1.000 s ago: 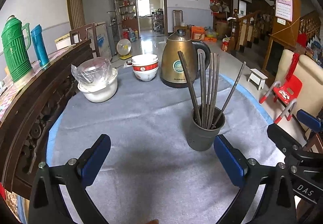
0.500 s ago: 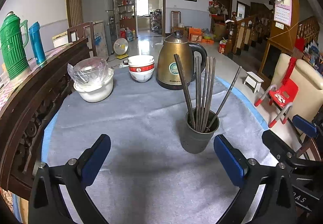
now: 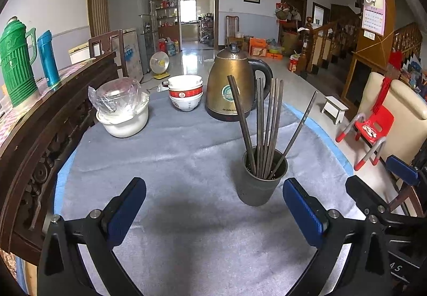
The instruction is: Organize utensils
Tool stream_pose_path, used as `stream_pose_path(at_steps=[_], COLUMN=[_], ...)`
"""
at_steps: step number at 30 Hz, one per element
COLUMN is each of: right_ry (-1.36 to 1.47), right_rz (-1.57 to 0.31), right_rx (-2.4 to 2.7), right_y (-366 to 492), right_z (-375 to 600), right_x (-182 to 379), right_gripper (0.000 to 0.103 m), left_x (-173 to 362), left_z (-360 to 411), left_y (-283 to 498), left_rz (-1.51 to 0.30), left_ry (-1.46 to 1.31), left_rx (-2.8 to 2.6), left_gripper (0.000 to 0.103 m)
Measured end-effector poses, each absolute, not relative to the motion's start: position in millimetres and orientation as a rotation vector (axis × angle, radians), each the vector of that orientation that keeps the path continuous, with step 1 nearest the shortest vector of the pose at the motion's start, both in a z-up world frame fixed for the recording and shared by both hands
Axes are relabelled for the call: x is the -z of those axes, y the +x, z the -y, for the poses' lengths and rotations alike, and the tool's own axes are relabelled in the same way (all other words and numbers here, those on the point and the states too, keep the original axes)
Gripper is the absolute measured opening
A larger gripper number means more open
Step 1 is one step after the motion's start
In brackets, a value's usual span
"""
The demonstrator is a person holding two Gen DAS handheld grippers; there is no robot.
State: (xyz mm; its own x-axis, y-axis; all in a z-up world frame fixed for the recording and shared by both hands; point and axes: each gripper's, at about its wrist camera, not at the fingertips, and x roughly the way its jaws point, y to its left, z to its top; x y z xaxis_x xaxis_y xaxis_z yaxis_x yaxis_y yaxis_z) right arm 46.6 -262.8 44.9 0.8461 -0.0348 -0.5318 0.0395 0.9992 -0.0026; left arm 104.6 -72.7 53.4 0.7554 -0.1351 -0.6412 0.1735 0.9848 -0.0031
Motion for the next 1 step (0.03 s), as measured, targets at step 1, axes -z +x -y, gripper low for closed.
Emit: stream_pose_path(at_steps=[1], right_ry=[0.008], right_rz=[-0.560], right_rx=[0.040], right_y=[46.4], right_z=[263.3], right_x=[-45.4], right_gripper=[0.092], left_x=[-53.3], left_z=[72.8], left_y=[104.6], left_rz=[-0.693], left_ry=[0.059], left_rx=[0.166], left_gripper=[0.102])
